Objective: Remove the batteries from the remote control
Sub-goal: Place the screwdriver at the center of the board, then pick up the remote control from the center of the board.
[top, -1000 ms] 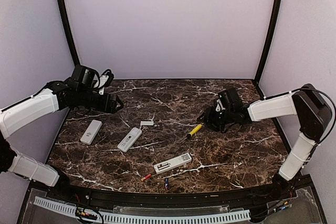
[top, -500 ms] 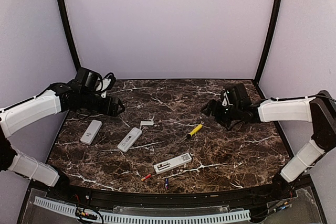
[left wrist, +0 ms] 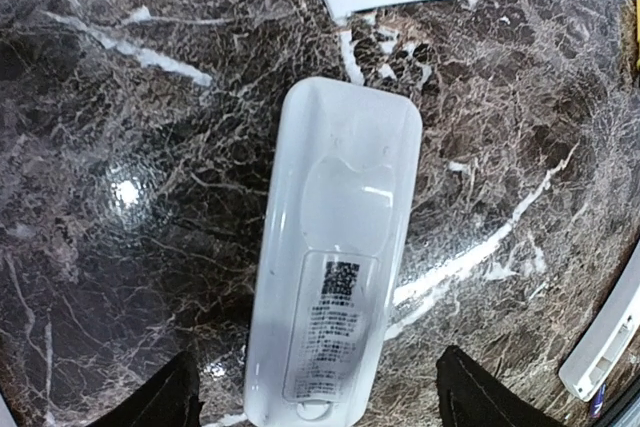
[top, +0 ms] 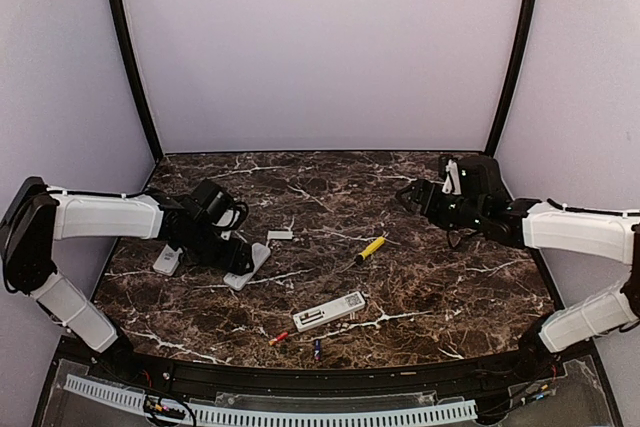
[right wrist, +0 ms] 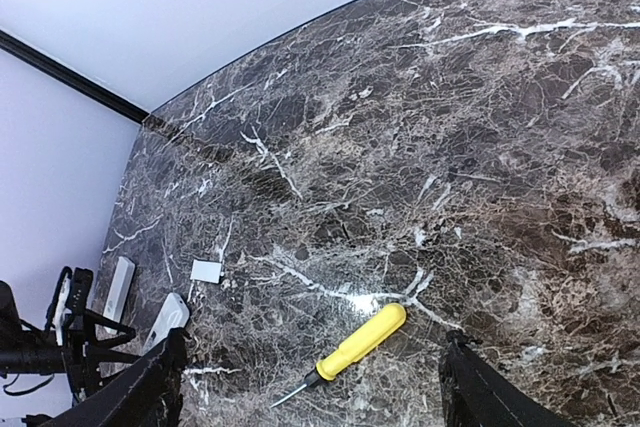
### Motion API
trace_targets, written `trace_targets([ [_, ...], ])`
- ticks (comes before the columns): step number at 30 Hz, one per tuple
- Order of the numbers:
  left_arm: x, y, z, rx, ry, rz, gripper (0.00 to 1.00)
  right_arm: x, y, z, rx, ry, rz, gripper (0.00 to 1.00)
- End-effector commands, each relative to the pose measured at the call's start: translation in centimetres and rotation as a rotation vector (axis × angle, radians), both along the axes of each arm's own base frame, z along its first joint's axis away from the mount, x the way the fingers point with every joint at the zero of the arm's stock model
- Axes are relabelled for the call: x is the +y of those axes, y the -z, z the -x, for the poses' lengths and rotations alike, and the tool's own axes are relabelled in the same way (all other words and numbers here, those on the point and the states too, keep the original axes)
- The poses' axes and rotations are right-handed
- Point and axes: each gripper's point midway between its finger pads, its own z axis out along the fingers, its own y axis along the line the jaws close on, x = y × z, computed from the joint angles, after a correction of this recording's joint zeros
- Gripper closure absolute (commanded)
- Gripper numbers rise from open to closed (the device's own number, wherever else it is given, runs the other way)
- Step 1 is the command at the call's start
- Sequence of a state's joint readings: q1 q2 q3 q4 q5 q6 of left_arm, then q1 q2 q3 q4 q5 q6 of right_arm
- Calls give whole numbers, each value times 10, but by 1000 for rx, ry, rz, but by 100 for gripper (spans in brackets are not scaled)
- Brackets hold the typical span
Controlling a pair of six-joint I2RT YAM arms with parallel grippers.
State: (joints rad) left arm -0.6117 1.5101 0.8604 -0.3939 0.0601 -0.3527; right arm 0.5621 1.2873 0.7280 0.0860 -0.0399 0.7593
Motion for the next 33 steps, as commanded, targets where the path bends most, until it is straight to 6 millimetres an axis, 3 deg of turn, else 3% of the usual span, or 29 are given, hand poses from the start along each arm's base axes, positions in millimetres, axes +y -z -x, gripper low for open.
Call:
trace_targets([
  [1,-6,7,3,21,-9,22,20,-4,-4,1,-53,8,-2,15],
  [8,-2,17,7,37,3,-23,21,-2,8,1,-24,8,-17,14],
  [24,4,32,13,42,9,-143,24,1,12,0,-12,10,-37,17],
  [33,5,38,15,66,4,-176,37,-1,12,0,-13,18,-39,17],
])
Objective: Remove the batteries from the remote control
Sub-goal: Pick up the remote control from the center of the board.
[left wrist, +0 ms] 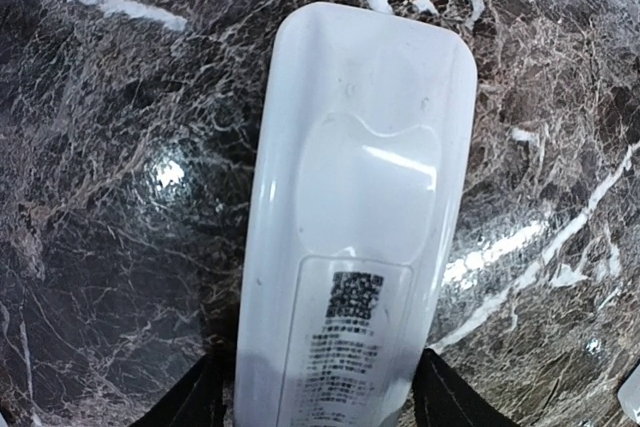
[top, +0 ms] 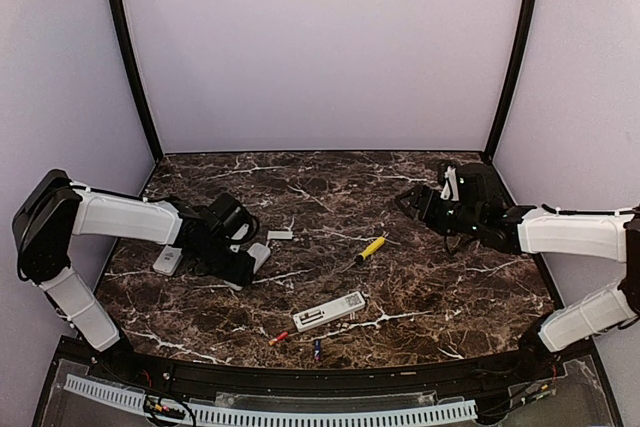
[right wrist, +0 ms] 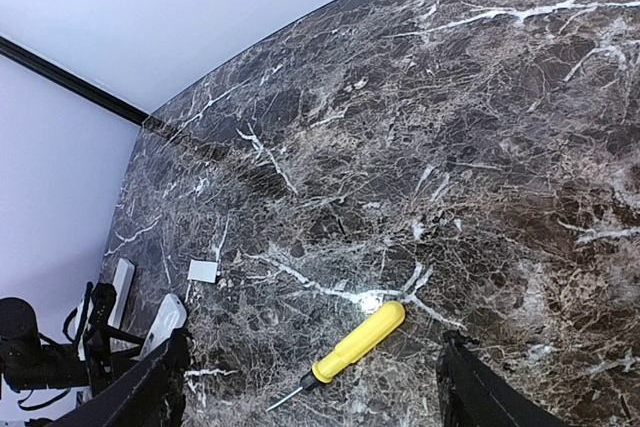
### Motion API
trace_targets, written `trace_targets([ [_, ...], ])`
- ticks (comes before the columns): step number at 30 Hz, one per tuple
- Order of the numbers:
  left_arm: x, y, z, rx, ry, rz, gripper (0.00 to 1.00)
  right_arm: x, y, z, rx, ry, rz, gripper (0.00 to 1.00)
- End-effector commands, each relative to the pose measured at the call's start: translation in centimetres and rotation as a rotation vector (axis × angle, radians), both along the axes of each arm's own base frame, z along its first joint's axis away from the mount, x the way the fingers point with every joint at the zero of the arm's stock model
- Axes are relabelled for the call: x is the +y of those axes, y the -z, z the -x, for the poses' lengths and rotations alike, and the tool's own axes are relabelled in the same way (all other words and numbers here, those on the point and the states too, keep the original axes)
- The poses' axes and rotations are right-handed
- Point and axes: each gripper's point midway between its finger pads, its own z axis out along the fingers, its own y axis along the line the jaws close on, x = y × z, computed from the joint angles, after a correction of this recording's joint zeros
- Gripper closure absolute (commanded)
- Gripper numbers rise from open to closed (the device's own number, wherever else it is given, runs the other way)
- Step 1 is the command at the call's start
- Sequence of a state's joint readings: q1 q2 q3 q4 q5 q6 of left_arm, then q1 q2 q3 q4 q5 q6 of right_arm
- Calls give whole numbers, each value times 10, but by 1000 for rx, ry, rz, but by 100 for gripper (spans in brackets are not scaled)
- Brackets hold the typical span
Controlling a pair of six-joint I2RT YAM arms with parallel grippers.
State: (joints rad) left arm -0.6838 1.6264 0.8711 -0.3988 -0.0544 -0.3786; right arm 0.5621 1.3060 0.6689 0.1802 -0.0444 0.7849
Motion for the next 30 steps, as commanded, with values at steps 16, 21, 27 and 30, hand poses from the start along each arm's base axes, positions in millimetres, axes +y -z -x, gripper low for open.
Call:
trace_targets([
  [16,-28,-61,5,-38,86,165,63,9,-49,11,-160,-103,-62,17],
  [21,-60,-130,-1,-135,250,321,64,37,-100,36,-367,-349,-129,16],
  [27,-91,-189,21,-168,479,518,65,67,-160,77,-550,-623,-195,16],
  [30,-103,-208,39,-182,606,631,65,82,-175,88,-576,-707,-172,16],
])
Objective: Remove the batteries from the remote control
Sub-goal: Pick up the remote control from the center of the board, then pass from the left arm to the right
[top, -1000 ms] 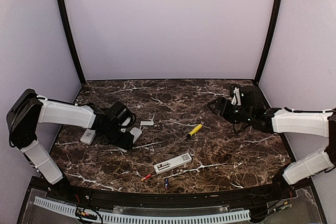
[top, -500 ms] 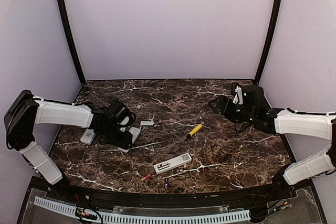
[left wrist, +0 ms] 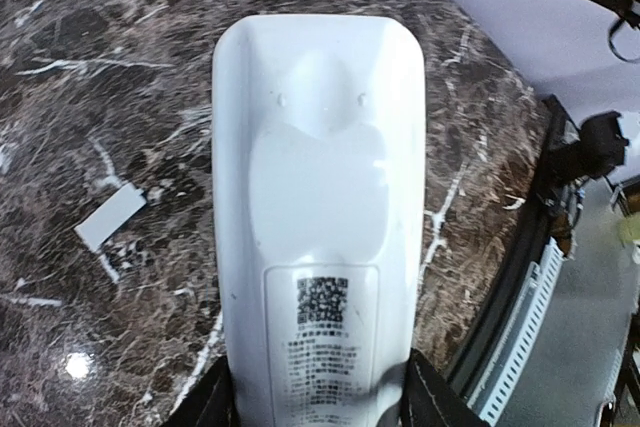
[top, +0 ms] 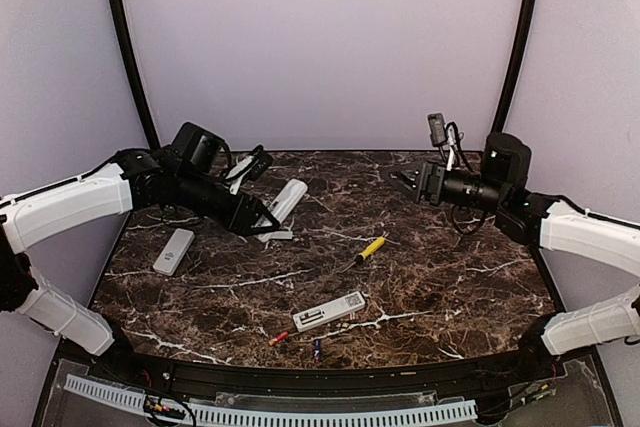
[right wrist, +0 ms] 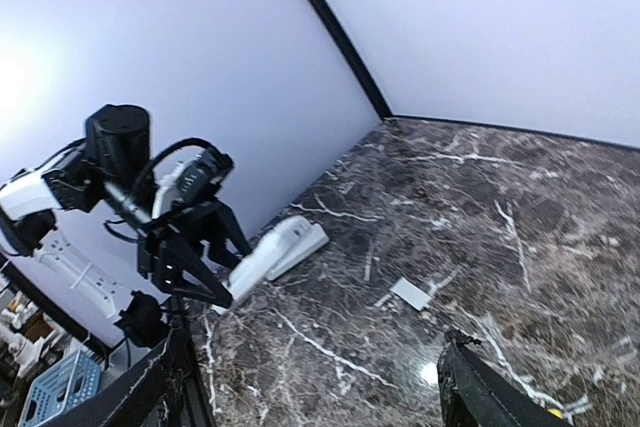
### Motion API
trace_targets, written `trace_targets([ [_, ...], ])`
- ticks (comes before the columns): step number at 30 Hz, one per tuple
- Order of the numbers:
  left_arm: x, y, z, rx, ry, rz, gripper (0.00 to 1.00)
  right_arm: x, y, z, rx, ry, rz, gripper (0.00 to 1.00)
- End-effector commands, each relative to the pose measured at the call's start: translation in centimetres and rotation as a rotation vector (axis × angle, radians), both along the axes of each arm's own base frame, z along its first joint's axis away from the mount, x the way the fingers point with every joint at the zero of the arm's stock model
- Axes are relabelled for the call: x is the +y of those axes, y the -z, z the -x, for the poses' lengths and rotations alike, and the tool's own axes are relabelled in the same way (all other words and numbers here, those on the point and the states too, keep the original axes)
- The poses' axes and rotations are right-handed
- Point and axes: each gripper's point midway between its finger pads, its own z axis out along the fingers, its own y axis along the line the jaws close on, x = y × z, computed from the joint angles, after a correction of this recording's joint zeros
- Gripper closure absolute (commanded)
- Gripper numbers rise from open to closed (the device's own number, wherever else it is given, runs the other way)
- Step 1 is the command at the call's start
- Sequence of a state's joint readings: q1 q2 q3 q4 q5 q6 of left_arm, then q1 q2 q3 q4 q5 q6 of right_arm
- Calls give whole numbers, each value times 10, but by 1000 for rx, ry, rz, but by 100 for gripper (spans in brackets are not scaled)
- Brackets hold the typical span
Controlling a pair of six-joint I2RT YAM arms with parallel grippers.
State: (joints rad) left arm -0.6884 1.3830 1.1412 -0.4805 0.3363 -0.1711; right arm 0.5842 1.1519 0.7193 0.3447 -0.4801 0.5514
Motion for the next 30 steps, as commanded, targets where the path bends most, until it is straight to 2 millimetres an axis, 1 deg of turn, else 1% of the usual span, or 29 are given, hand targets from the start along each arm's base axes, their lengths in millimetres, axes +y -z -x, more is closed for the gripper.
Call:
trace_targets([
  [1,-23,-37,50,19,303,199,65,31,-53,34,-199,-226,-3,16],
  [5,-38,-60,76,118,448,345,66,56,-57,61,-278,-411,11,17],
  [9,-40,-80,94,178,521,435,66,76,-61,89,-412,-546,1,19],
  [13,-38,-88,111,268,579,479,66,94,-60,112,-518,-631,31,20],
  [15,-37,-87,118,305,597,479,66,101,-59,121,-566,-659,49,20],
  [21,-35,-93,134,377,641,494,66,110,-57,130,-658,-701,68,19],
  [24,-39,-94,147,416,681,496,66,117,-56,134,-677,-730,72,19],
  [26,-41,-94,151,429,697,492,66,121,-55,136,-680,-755,70,21],
  [27,-42,-95,152,431,702,493,66,124,-54,137,-680,-768,69,23],
  [30,-42,-99,155,441,713,503,67,127,-52,141,-673,-808,59,35],
])
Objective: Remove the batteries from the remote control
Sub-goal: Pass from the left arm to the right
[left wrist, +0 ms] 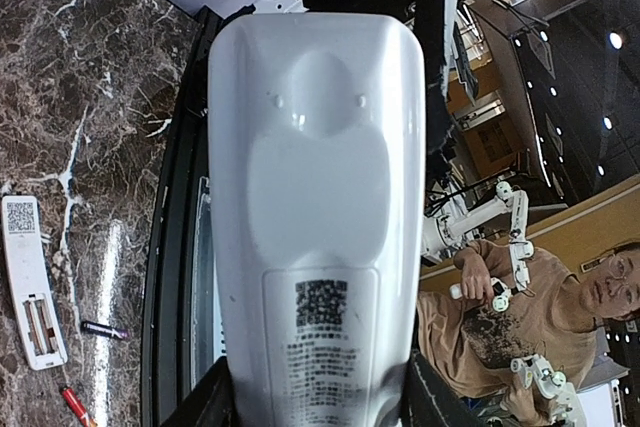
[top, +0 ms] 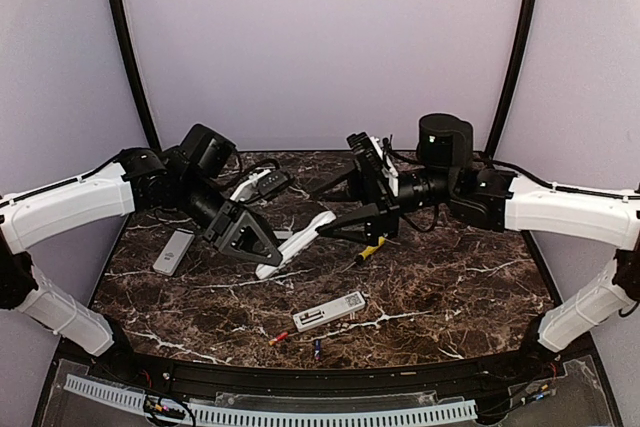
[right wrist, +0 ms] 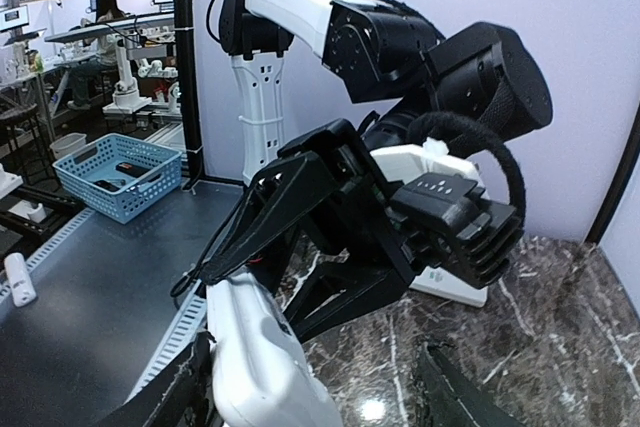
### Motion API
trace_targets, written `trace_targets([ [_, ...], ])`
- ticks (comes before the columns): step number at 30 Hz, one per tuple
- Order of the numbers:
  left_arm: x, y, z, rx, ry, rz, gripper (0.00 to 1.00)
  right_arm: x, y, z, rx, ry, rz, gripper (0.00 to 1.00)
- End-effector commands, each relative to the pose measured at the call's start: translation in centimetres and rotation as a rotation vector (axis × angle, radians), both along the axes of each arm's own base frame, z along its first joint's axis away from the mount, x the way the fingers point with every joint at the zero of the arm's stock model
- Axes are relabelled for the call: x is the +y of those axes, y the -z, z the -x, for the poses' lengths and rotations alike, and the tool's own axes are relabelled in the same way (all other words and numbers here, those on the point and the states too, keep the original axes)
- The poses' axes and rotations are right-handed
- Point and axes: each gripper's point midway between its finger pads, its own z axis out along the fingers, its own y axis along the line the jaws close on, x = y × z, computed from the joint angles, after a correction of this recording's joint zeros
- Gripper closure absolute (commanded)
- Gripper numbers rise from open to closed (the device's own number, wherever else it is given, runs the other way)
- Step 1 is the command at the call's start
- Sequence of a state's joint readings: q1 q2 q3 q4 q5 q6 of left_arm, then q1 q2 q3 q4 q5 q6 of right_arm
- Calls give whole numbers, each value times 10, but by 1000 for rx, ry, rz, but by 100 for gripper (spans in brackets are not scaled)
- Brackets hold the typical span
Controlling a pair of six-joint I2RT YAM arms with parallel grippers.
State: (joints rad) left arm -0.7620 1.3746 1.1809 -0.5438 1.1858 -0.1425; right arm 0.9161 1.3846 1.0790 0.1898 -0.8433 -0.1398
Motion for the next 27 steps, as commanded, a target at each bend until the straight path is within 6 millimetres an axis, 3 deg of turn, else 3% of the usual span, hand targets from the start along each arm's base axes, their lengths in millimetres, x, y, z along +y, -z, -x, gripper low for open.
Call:
trace_targets([
  [1,2,-18,12,43,55,39,67,6,-2,12,-20,-85,-3,38],
  [12,2,-27,16,87,88,76,67,6,1,24,48,-188,16,61],
  [20,1,-25,16,102,89,72,68,6,-2,26,70,-203,20,71],
  [22,0,-24,14,85,78,71,68,7,0,25,77,-194,23,66],
  [27,1,-8,0,-47,-32,-2,70,3,9,13,103,-90,41,33],
])
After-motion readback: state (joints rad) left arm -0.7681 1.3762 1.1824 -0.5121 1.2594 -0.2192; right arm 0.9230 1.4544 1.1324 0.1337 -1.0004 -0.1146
